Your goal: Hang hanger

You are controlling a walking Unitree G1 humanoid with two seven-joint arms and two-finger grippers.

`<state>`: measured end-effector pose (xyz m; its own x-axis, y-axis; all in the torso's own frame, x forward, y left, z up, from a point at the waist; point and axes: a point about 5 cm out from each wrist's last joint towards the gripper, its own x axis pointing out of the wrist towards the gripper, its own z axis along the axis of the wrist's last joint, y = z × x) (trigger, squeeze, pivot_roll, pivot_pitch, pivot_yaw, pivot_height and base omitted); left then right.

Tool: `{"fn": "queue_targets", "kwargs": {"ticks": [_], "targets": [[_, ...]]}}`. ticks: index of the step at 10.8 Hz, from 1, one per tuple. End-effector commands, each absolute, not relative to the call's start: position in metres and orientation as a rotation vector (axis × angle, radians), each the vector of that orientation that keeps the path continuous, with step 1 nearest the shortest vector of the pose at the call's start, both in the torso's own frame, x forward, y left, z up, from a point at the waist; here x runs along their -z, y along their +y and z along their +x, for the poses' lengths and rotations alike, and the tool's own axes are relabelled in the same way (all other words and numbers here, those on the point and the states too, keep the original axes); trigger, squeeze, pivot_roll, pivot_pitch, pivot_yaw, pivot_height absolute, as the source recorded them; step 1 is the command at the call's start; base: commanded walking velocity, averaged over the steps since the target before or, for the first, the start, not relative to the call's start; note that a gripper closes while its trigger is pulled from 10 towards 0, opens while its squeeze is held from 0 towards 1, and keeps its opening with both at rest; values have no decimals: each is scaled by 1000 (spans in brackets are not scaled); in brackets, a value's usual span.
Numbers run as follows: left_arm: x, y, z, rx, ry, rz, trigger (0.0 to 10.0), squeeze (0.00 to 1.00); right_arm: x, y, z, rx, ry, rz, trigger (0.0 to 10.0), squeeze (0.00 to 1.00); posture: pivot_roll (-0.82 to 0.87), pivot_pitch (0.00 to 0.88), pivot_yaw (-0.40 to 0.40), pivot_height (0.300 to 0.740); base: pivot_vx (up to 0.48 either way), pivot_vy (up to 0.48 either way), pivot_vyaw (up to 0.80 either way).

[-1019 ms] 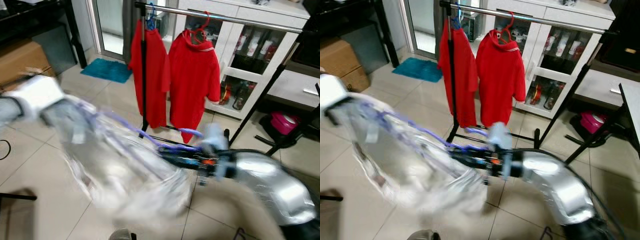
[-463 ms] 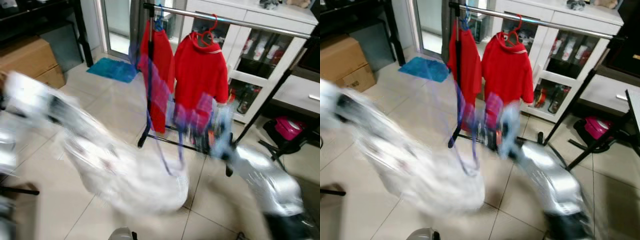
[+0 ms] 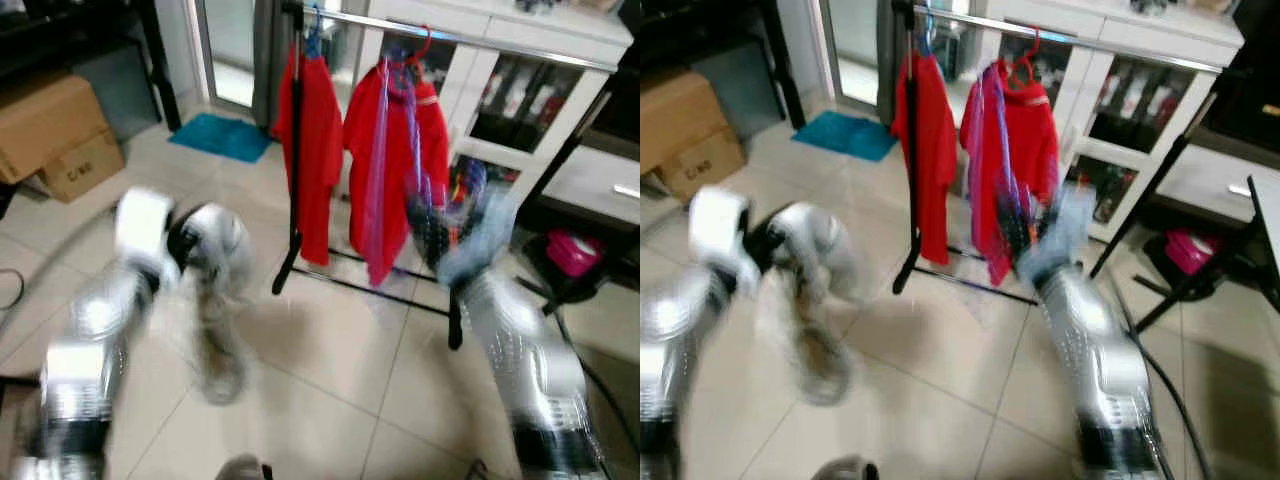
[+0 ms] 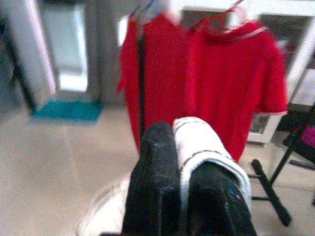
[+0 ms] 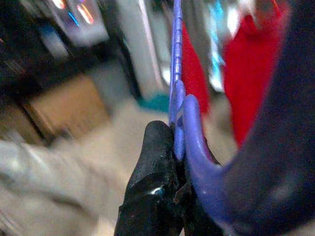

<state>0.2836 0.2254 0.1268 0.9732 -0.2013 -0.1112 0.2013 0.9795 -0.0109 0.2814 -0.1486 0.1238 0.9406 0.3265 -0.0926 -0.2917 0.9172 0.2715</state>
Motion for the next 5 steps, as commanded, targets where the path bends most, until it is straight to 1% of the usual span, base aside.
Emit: {"fn": "queue_targets", "kwargs": {"ticks": [1,2,3,4,5], "targets": [[-129,221,273,160,114,-74,10000,0,-121,-147,270,-272,186,205,10000,0,-20,28,-52,740,0,0,0],[-124,215,261,141,113,-113,10000,0,-114,-148,258,-244,203,201,10000,0,-26,48,-55,740,0,0,-800],[-122,216,250,3,65,-129,10000,0,-111,-148,247,-195,198,195,10000,0,-24,60,-61,740,0,0,-800],[-123,204,243,44,55,-129,10000,0,-113,-151,243,-141,170,203,10000,0,-36,51,-61,740,0,0,-800],[-119,201,246,93,97,-38,10000,0,-121,-153,248,-117,132,208,10000,0,-66,48,-55,740,0,0,-800]]}}
